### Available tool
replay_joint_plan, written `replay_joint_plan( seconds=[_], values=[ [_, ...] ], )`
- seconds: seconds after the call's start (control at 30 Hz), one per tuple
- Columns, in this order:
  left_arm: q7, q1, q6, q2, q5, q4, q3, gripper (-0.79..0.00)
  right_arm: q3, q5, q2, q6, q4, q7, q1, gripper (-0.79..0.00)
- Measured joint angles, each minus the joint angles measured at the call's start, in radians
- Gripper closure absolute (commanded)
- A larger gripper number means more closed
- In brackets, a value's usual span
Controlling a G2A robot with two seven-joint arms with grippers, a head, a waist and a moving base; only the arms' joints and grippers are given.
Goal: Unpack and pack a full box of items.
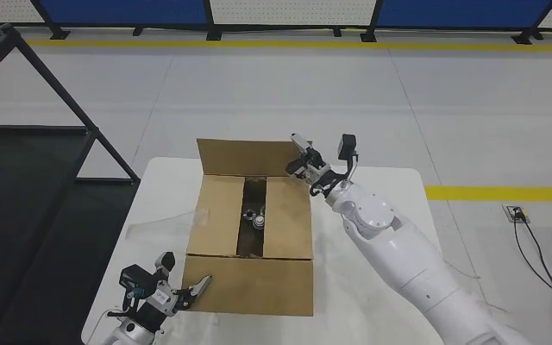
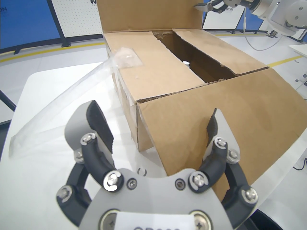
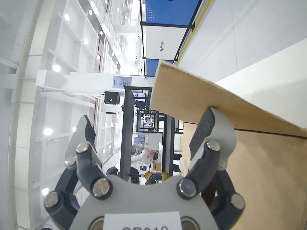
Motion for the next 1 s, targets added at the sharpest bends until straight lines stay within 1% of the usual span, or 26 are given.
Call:
replay_joint_plan(
  seconds=[0.47, 0.57, 0.67, 0.77, 1.0],
  values=[
    [0.0, 0.0, 0.0, 0.0, 0.0, 0.0, 0.0, -0.785, 0.0, 0.0, 0.001, 0.002, -0.001, -0.002, -0.001, -0.785],
    [0.0, 0.0, 0.0, 0.0, 0.0, 0.0, 0.0, -0.785, 0.012, 0.0, -0.001, -0.003, -0.014, -0.021, -0.01, -0.785],
    [0.0, 0.0, 0.0, 0.0, 0.0, 0.0, 0.0, -0.785, 0.027, 0.01, -0.01, -0.009, -0.021, -0.03, -0.011, -0.785],
    [0.0, 0.0, 0.0, 0.0, 0.0, 0.0, 0.0, -0.785, 0.029, 0.017, -0.026, -0.007, 0.001, -0.031, 0.01, -0.785],
    [0.0, 0.0, 0.0, 0.0, 0.0, 0.0, 0.0, -0.785, -0.001, 0.024, -0.082, 0.009, 0.118, -0.037, 0.092, -0.785]
  ],
)
